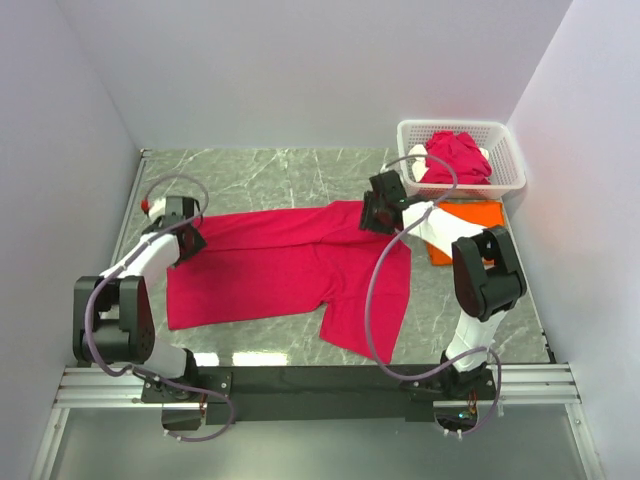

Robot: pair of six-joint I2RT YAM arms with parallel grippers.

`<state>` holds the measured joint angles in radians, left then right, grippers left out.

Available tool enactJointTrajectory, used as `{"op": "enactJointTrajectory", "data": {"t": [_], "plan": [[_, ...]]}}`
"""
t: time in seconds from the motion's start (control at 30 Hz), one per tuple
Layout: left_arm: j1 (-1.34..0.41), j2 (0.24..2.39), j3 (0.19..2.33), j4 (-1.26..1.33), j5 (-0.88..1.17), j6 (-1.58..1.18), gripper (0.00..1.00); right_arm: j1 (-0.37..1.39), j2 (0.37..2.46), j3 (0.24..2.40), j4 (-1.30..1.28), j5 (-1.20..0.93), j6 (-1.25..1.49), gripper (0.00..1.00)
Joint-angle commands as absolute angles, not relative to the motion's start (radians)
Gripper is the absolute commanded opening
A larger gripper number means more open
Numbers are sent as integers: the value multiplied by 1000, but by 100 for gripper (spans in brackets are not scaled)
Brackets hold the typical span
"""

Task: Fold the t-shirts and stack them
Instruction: Fold the tshirt

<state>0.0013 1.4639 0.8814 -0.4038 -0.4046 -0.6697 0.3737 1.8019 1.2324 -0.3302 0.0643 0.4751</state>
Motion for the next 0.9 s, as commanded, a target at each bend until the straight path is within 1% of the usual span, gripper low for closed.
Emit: {"op": "enactJointTrajectory", "data": {"t": [0.0, 0.1, 0.3, 0.5, 0.67, 0.77, 0.87], "plan": [[8, 1440, 813, -420, -391, -756, 61, 376, 1784, 1178, -374, 26, 505, 53], [8, 1433, 767, -422, -359, -805, 60, 380, 1802, 1161, -422, 3, 495, 54], [8, 1439, 701, -454, -310, -888, 59, 394, 1789, 1062, -462, -74, 482, 55], [44, 1419, 591, -459, -266, -943, 57, 396, 1738, 902, -453, -138, 469, 56], [103, 1341, 511, -472, -229, -974, 53, 394, 1629, 778, -453, -158, 462, 56], [104, 1244, 529, -531, -239, -1002, 52, 396, 1537, 749, -457, -164, 448, 56], [103, 1152, 575, -586, -284, -970, 53, 382, 1435, 776, -466, -134, 440, 56]]}}
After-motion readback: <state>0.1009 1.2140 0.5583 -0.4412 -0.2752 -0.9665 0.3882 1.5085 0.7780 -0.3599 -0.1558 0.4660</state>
